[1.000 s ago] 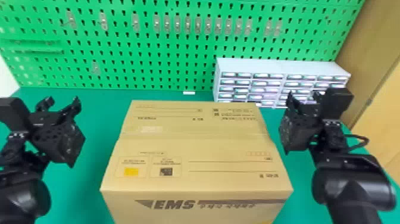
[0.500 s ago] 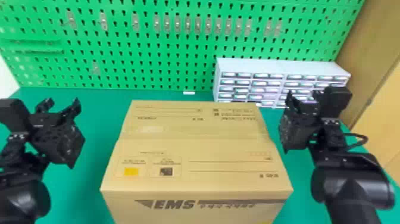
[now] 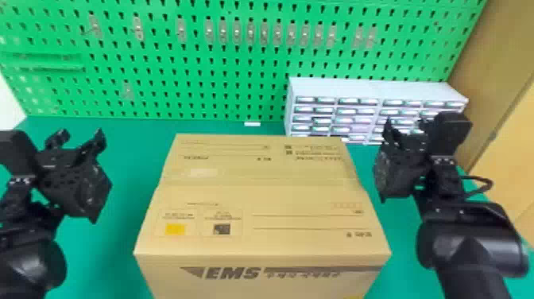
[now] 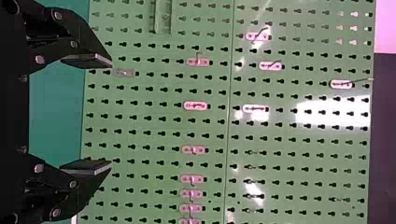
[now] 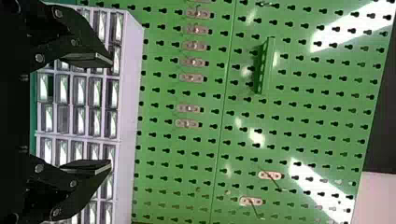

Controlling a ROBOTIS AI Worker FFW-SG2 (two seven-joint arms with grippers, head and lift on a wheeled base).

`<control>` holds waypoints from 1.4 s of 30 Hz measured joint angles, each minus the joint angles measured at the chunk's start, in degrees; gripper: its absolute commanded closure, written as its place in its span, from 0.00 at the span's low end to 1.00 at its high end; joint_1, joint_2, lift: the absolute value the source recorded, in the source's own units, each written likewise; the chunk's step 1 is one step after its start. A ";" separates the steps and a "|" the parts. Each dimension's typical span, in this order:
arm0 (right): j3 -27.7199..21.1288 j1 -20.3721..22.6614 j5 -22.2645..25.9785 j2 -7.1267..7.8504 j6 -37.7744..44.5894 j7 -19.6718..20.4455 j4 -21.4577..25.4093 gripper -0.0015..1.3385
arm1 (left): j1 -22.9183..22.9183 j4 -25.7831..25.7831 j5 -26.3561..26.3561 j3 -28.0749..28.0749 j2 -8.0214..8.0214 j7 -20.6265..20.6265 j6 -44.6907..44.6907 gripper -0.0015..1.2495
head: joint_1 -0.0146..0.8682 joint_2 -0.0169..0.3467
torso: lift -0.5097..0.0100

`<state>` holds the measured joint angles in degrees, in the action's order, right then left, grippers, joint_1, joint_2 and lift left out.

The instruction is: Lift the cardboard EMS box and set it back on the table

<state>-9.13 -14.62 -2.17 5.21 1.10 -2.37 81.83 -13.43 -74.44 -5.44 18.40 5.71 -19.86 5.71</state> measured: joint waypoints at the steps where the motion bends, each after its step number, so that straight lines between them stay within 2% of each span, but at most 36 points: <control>1: 0.03 0.01 0.02 0.06 -0.03 0.00 0.00 0.37 | 0.00 0.00 -0.01 -0.01 0.00 0.00 0.00 0.39 | 0.78 0.00 | 0.98; 13: -0.08 0.30 0.23 0.08 -0.13 0.00 0.00 0.37 | -0.08 -0.01 -0.06 -0.07 0.00 0.00 0.00 0.39 | 0.78 0.00 | 0.98; 42: 0.07 0.59 0.50 -0.28 -0.32 0.00 0.00 0.37 | 0.13 0.00 -0.23 0.01 0.00 0.00 0.00 0.39 | 0.78 0.00 | 0.90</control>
<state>-9.05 -14.02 -1.67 4.92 0.78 -2.37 81.83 -13.31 -74.45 -5.68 18.41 5.71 -19.86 5.71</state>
